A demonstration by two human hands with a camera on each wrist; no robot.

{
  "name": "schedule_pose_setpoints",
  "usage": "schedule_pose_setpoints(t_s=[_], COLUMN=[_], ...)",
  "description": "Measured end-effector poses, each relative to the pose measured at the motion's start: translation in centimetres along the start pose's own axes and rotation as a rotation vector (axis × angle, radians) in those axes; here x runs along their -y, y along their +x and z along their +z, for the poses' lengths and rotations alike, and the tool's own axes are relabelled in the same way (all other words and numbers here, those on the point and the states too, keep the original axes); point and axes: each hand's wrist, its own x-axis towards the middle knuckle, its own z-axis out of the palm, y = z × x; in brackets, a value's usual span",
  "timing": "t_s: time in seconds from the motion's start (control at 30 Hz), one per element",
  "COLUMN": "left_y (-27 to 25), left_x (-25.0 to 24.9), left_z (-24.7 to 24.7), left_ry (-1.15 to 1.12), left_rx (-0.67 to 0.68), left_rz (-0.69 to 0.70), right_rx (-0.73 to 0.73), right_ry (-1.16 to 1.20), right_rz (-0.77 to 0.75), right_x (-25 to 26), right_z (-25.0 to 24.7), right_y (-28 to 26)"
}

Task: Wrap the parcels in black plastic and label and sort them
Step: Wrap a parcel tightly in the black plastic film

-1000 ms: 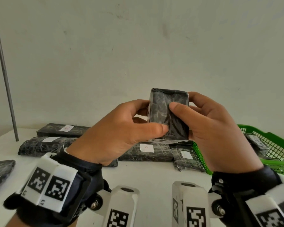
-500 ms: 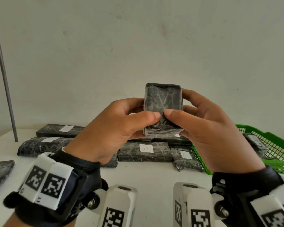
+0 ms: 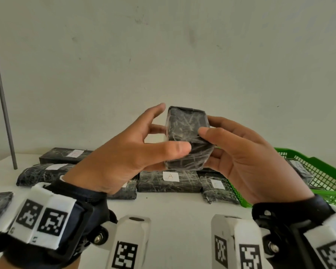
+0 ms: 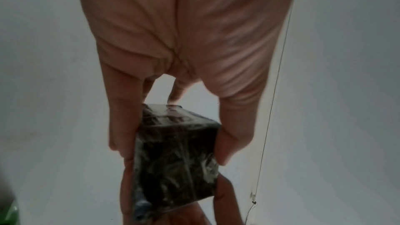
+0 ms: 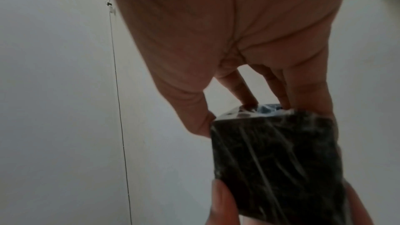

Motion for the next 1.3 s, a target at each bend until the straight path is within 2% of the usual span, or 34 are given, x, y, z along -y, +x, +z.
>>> schedule_pose_setpoints(t_s=[0.1,0.23,0.37,0.53,0.7,0.97,1.07,1.2,1.3], left_y=[0.1,0.1,0.2,0.6,0.7,0.7,0.7,0.6,0.6], left_x=[-0.1,0.1,0.3,0.6,0.4,0.6,0.7,0.6,0.6], left_z=[0.1,-0.6,-0.5,0.6,1.1,1.4,1.5,1.5,1.4], left_ry=[0.001,0.03,0.078,-0.056,-0.032,0.013,0.047,0.102,0.08], left_rx=[-0.048,-0.041,-0.067,-0.122,-0.122,-0.127,-0.13,-0.057,-0.063], left_rz=[0.029,0.022,0.062,0.13,0.087,0.032,0.044,0.052,0.06], right_rx=[0.023,0.057,-0.04,-0.035,-0.055,-0.1,-0.112,-0.193,-0.16], right_ry=[-0.088,-0.313,-0.216,-0.229,-0.245,-0.199,-0.212,-0.221,-0.256], right_rz=[0.027,-0.002,-0.112,-0.094,-0.15,-0.106,-0.092,-0.124,-0.127], right_x=[-0.3,-0.4,-0.6,-0.8,-0.4,-0.3,-0.3,-0.3,-0.6], right_z=[-0.3,-0.3,-0.3,-0.2,0.0,0.5,0.9,1.1,1.0], right_y=[0.0,0.2,0.2,0.3,0.2,0.1,0.0,0.0,0.1])
